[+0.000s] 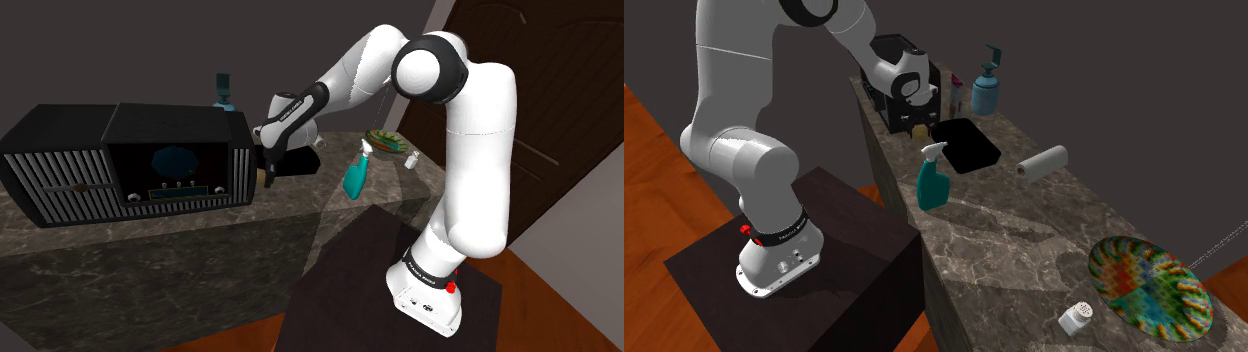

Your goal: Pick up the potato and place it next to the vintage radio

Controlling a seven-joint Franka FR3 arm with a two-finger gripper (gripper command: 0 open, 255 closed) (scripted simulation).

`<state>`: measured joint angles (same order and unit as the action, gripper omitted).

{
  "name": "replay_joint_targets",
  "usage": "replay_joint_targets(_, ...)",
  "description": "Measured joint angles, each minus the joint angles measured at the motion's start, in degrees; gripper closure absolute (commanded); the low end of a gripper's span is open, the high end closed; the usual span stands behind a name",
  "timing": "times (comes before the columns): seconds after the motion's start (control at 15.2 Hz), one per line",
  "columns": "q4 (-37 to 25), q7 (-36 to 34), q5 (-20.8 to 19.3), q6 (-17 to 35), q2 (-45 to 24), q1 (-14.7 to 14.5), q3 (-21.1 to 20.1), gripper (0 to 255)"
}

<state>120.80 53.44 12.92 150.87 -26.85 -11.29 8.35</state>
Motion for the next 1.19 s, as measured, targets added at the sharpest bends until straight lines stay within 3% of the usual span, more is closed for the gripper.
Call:
replay_joint_targets(0.07, 0.0, 0.0, 0.0, 0.0, 0.0, 0.0, 0.0, 0)
replay_joint_targets(0.46, 0.0, 0.0, 0.0, 0.0, 0.0, -0.1, -0.1, 0)
replay_joint_targets(0.79, 0.5, -1.3, -1.9, -4.7, 5.4, -0.8, 1.4, 0)
replay_joint_targets(1.19, 1.0, -1.6, -2.2, -5.2, 6.4, -1.0, 1.6, 0)
